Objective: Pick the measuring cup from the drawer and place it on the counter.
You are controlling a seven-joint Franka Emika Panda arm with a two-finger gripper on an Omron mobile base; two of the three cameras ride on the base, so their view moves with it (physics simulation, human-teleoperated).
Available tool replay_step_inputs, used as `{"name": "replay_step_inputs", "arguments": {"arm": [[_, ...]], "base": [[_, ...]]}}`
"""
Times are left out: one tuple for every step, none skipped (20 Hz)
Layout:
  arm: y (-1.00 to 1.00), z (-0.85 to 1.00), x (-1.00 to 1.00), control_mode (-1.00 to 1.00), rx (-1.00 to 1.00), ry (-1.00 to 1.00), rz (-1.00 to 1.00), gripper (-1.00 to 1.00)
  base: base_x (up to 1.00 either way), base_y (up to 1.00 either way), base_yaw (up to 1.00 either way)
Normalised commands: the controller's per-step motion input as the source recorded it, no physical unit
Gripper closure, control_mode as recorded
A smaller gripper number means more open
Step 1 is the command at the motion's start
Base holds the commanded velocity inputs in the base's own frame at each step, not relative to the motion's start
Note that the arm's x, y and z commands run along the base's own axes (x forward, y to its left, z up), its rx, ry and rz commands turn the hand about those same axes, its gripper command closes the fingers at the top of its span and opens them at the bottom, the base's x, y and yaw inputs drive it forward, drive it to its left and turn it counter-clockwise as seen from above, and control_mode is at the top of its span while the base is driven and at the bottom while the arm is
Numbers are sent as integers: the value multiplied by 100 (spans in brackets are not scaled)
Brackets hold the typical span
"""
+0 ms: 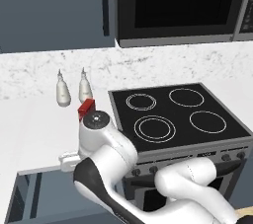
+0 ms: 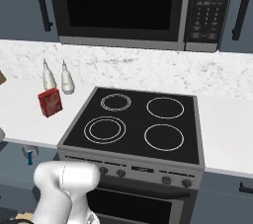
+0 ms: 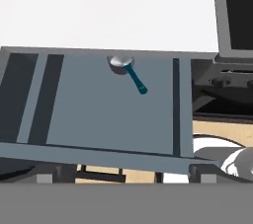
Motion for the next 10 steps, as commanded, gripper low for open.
{"name": "replay_step_inputs", "arguments": {"arm": [[6,-56,0,-100,6,2,0,-100],[17,-74,-24,-100,5,10,1,-100],[21,-84,-29,-100,5,9,0,-100],[14,-85,-24,-100,6,5,1,-100],[0,-66,-12,-100,11,6,3,-100],[0,-54,0,-100,14,7,4,-100],[0,-49,-1,-100,17,9,3,-100],[0,-55,-24,-100,15,12,3,-100],[0,-55,-16,-100,9,11,1,-100],[3,-54,-1,-100,6,8,0,-100]], "base": [[0,0,0],[0,0,0],[0,0,0],[0,0,0],[0,0,0],[0,0,0],[0,0,0],[0,0,0],[0,0,0],[0,0,0]]}}
